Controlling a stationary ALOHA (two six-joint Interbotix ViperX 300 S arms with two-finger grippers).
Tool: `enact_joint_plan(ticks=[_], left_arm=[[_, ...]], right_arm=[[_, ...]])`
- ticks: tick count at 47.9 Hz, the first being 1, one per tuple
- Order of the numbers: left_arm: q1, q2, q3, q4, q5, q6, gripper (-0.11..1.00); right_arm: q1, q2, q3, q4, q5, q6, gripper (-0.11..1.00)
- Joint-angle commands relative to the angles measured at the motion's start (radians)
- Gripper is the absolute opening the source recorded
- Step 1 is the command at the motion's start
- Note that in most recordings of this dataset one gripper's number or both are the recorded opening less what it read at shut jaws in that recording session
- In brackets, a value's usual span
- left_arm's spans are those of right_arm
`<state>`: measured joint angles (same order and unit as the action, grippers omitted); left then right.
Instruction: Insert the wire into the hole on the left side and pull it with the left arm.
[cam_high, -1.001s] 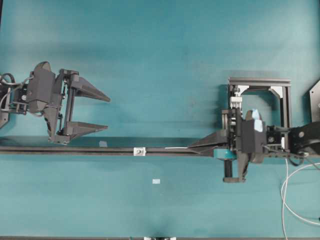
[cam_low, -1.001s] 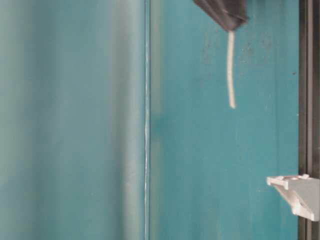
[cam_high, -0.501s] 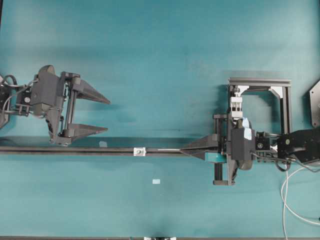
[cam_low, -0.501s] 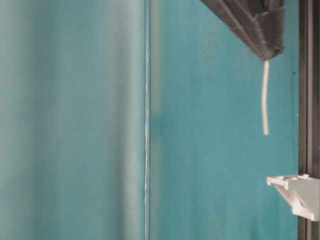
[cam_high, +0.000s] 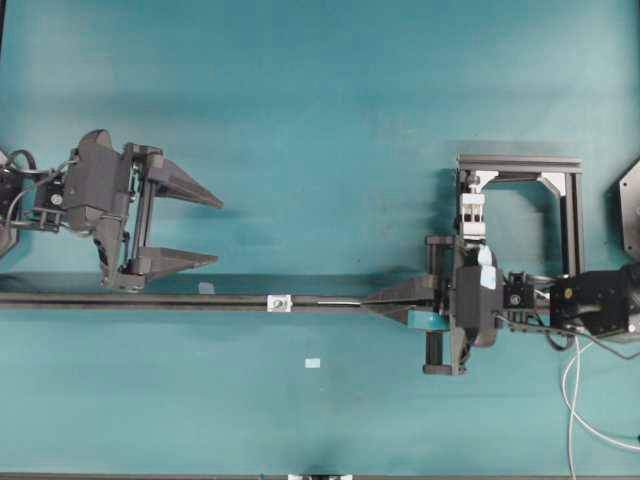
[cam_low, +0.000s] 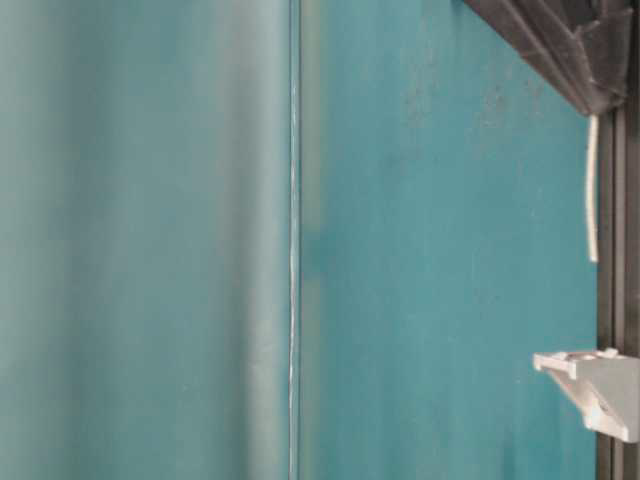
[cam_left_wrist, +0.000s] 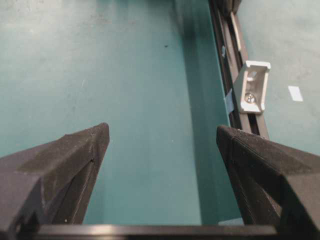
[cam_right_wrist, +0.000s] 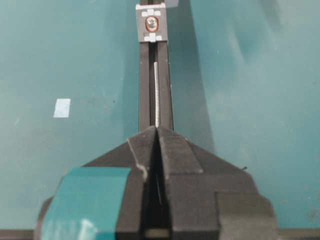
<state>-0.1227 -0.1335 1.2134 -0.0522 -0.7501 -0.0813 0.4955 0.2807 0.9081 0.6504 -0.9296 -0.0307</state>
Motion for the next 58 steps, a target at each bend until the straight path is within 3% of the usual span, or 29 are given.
enact_joint_plan(ticks=[1, 40, 58], left_arm=[[-0.003, -0.006, -0.017, -0.003, -0.009, -0.002, 0.76], [-0.018, 0.003, -0.018, -0.003, -0.009, -0.035, 0.76], [-0.081, 0.094, -0.072, -0.003, -0.009, -0.049, 0.76]], right_arm=[[0.006, -0.008, -0.014, 0.008, -0.011, 0.002, 0.05], [0.006, 0.041, -0.044, 0.009, -0.069, 0.000, 0.05], [0.006, 0.054, -0.058, 0.009, -0.069, -0.002, 0.05]])
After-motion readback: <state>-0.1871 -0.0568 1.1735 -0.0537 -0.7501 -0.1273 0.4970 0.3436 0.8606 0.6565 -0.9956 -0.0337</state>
